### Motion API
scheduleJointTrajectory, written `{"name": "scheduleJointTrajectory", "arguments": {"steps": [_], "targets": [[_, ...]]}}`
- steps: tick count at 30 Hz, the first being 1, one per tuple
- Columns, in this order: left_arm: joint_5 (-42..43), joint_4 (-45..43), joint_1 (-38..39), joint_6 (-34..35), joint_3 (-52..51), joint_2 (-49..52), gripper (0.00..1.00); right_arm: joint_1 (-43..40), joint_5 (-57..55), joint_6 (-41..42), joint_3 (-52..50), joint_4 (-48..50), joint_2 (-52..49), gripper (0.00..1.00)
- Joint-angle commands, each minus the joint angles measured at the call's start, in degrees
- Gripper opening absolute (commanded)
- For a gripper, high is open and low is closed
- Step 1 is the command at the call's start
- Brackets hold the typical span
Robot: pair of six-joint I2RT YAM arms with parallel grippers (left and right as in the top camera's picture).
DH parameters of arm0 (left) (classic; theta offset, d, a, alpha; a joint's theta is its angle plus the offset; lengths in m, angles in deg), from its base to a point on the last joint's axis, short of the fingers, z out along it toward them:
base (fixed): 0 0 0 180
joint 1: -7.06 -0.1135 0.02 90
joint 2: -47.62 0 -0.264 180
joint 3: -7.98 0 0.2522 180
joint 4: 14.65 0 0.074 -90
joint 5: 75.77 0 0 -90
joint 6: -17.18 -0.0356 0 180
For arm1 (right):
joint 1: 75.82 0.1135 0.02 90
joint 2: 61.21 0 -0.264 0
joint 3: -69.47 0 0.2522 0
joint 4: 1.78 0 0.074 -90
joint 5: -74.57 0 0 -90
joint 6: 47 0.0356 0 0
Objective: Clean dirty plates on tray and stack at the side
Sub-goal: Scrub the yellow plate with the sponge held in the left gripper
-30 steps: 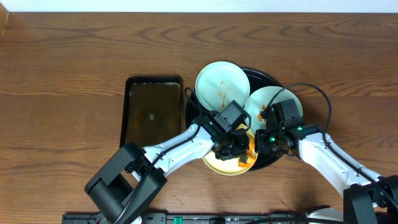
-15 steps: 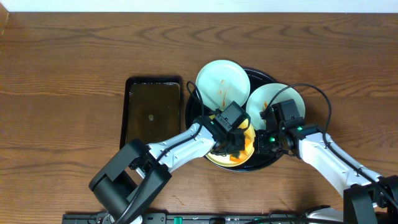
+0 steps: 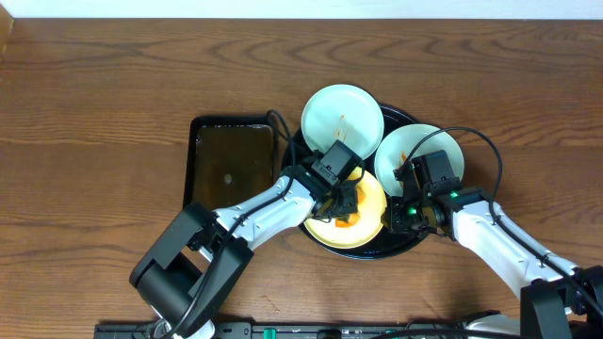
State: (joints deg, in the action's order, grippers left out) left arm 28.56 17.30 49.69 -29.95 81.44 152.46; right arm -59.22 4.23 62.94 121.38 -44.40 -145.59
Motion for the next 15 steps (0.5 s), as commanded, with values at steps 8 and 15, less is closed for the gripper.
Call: {"name": "scheduleJointTrajectory", "arguments": {"steps": [8,15], "targets": [[-10.7,-1.4,-0.5,-3.9,-0.6,1.6,0.09,1.1,-1.5,-0.2,-0.3,-0.1,-0.3,0.01],[-21.6,-1.4,-1.8,-8.0,-0.3,1.7,0.09,1.1,-1.6,-0.2,-0.3,-0.3,-0.3,0.01]]}}
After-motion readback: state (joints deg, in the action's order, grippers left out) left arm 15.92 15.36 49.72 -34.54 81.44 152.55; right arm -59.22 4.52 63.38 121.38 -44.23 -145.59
